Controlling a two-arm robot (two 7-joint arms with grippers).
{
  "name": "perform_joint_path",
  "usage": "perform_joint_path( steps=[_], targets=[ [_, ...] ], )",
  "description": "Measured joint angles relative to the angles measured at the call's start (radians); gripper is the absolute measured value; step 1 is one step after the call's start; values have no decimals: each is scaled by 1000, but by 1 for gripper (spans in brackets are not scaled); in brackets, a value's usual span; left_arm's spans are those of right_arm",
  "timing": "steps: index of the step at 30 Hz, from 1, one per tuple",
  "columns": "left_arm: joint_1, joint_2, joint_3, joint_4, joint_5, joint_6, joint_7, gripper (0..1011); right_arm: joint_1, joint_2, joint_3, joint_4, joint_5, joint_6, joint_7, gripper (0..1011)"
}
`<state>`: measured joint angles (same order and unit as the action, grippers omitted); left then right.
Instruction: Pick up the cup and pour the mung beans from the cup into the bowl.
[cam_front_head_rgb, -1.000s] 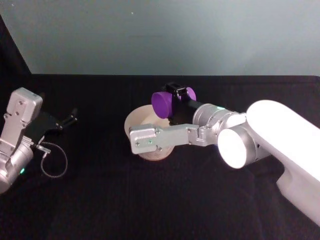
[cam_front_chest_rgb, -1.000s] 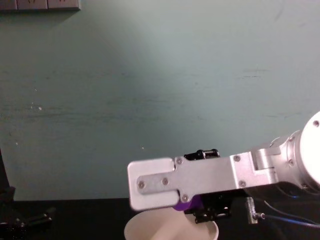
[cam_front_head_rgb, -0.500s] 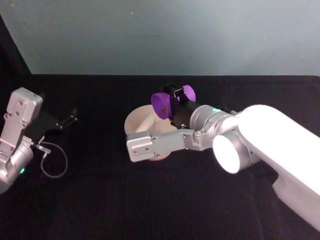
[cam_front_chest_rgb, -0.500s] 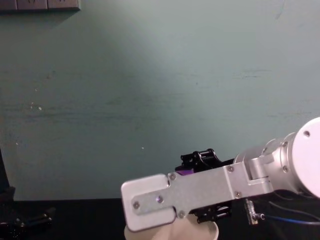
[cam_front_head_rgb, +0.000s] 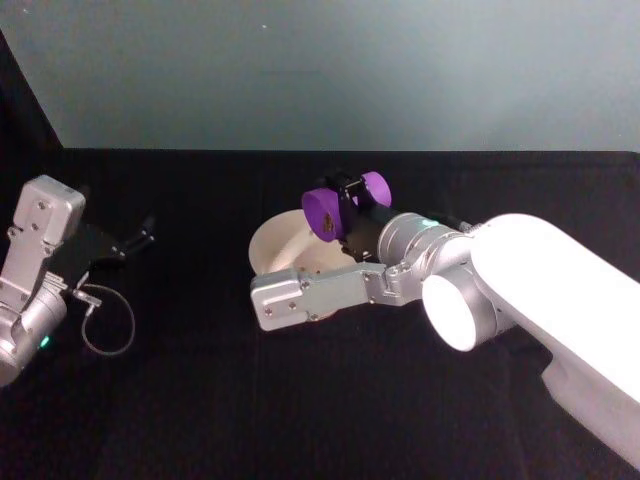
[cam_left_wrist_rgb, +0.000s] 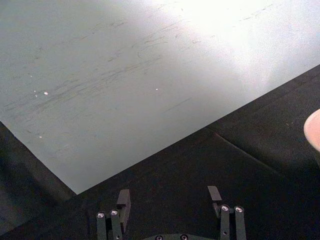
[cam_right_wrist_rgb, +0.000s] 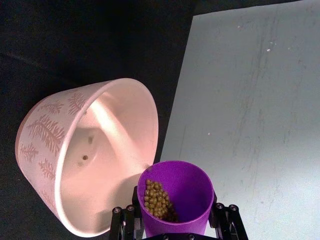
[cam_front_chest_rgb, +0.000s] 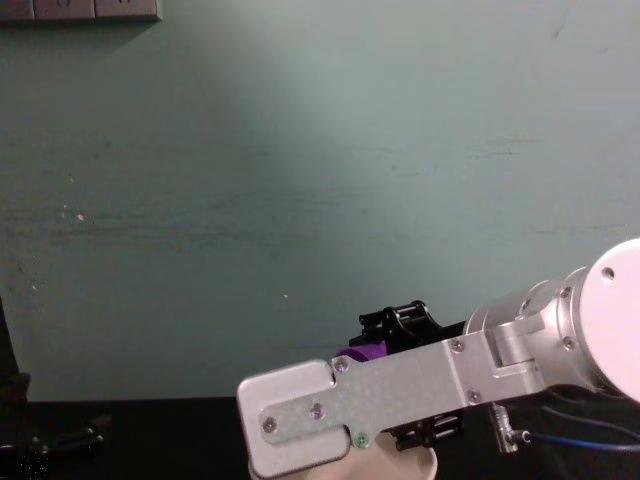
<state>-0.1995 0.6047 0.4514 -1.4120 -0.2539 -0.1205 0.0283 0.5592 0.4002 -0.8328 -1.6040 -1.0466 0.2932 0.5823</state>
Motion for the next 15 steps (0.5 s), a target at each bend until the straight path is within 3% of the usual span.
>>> perform_joint_path(
  steps=[15],
  targets=[
    [0,0,0,0,0,0,0,1000,-9,-19,6,12,-53,-15,29,730]
  ],
)
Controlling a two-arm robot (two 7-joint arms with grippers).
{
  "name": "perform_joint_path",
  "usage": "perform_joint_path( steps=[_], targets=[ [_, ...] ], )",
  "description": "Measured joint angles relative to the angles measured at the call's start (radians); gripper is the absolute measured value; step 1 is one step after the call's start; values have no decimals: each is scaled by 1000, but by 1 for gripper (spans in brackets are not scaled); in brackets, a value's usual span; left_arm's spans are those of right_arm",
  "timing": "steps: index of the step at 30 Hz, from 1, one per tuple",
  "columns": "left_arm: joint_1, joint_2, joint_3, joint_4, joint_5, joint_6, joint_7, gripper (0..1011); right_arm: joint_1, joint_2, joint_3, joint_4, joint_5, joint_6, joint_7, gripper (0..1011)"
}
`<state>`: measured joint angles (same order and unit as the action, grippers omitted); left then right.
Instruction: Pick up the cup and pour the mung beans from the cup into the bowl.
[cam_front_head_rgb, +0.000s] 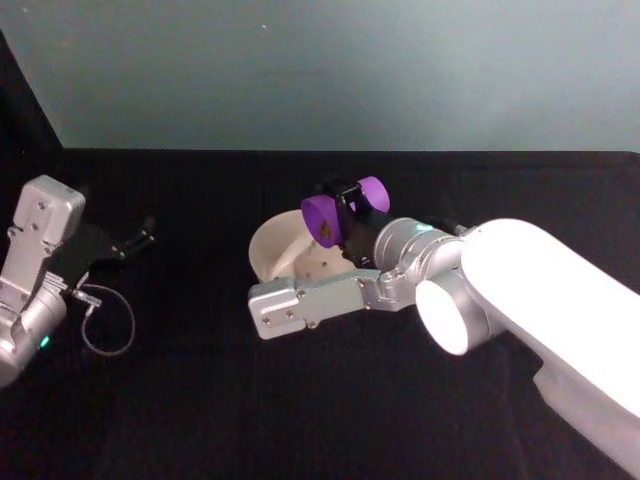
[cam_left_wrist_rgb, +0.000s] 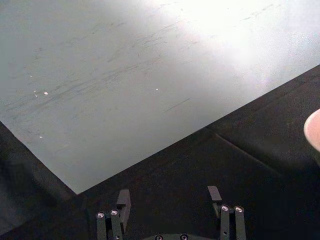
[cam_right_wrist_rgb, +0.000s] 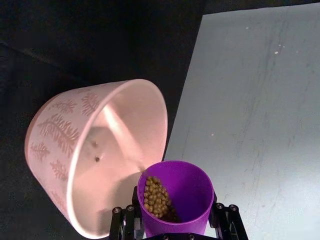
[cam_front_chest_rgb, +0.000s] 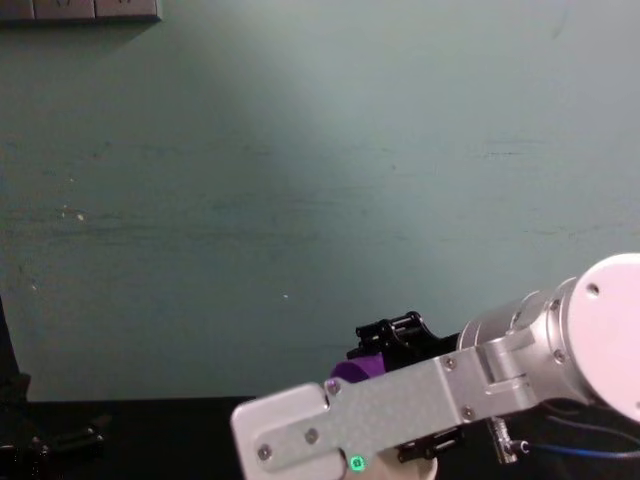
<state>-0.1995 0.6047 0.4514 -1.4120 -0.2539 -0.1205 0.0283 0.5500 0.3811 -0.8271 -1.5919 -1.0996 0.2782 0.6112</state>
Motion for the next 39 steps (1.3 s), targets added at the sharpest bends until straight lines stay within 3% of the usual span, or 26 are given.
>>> perform_joint_path(
  steps=[39],
  targets=[
    [0,0,0,0,0,0,0,1000,5,-24,-31,15,-116,-11,33,730]
  ],
)
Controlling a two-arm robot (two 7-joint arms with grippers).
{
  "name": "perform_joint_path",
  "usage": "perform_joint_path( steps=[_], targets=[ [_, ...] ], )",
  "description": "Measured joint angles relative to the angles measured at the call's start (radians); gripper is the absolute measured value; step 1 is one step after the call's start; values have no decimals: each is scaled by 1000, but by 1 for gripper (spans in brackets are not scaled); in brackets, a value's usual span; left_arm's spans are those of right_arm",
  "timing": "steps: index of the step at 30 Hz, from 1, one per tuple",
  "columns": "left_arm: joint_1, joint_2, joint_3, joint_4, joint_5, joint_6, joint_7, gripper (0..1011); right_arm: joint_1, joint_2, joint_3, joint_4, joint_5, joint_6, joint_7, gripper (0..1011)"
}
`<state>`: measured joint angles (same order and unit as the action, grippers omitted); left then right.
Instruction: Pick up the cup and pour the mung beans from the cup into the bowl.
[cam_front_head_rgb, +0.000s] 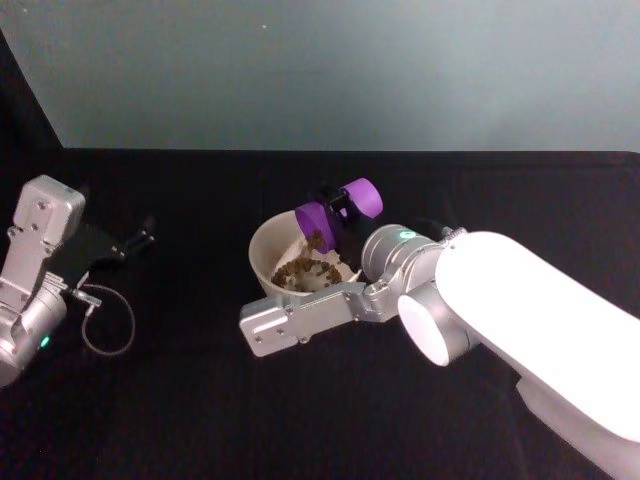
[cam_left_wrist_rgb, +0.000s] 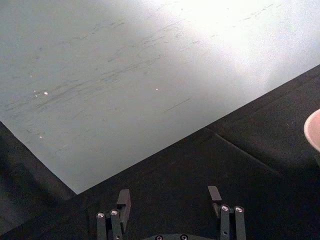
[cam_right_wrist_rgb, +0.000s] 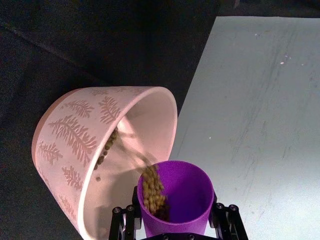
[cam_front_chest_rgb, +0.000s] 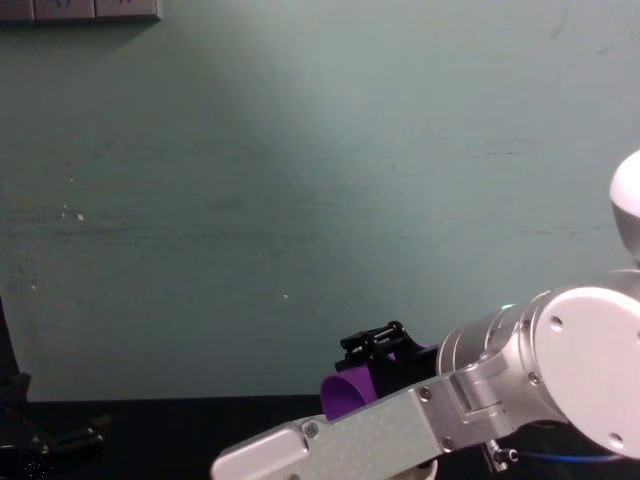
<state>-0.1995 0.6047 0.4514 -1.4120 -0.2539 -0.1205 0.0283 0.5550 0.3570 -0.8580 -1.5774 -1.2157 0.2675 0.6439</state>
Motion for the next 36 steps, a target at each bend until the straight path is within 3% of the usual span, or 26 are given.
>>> perform_joint_path(
  steps=[16,36],
  targets=[
    [0,0,0,0,0,0,0,1000,6,-4,-21,0,-46,1,11,730],
    [0,0,0,0,0,0,0,1000,21,-2,-68,0,-152,1,34,730]
  ],
)
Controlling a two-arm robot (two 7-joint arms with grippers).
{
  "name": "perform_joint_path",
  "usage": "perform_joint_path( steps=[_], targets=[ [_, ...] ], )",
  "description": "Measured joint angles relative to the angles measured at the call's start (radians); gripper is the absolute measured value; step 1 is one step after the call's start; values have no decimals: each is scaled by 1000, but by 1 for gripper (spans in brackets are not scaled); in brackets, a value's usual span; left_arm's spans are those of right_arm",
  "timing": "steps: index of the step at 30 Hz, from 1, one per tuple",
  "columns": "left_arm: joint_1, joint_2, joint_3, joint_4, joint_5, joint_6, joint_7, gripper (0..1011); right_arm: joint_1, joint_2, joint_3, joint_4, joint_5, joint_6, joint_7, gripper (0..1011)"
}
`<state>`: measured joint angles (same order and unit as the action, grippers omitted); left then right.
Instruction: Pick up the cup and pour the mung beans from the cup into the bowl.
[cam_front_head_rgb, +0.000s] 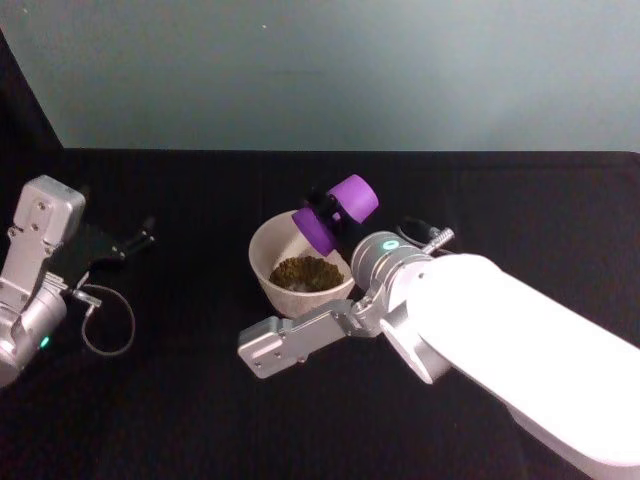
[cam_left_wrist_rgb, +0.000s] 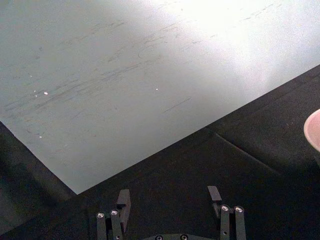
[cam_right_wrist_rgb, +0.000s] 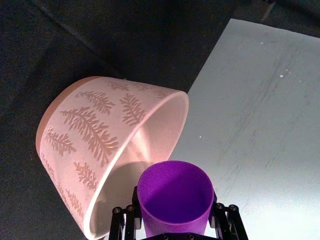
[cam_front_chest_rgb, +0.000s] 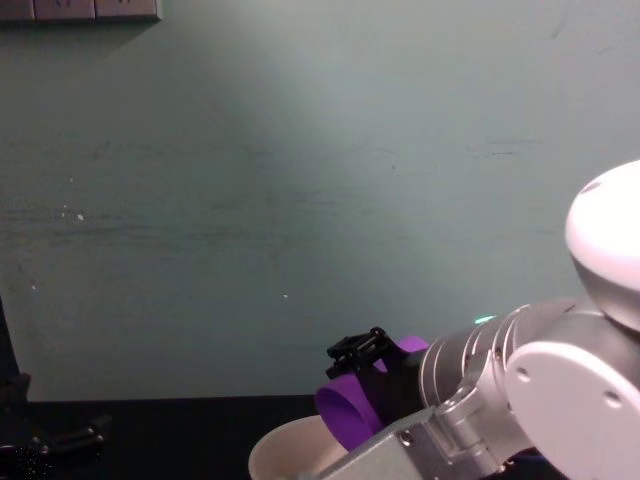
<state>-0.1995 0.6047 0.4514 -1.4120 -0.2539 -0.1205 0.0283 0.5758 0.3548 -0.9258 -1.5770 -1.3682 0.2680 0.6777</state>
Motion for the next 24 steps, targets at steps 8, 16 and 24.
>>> perform_joint_path(
  steps=[8,16,24],
  targets=[
    [0,0,0,0,0,0,0,1000,7,-1,-22,-3,-49,-2,24,730],
    [0,0,0,0,0,0,0,1000,7,-4,-23,-7,-68,-3,30,730],
    [0,0,0,0,0,0,0,1000,3,-6,-17,-9,-73,-4,31,730]
  ],
)
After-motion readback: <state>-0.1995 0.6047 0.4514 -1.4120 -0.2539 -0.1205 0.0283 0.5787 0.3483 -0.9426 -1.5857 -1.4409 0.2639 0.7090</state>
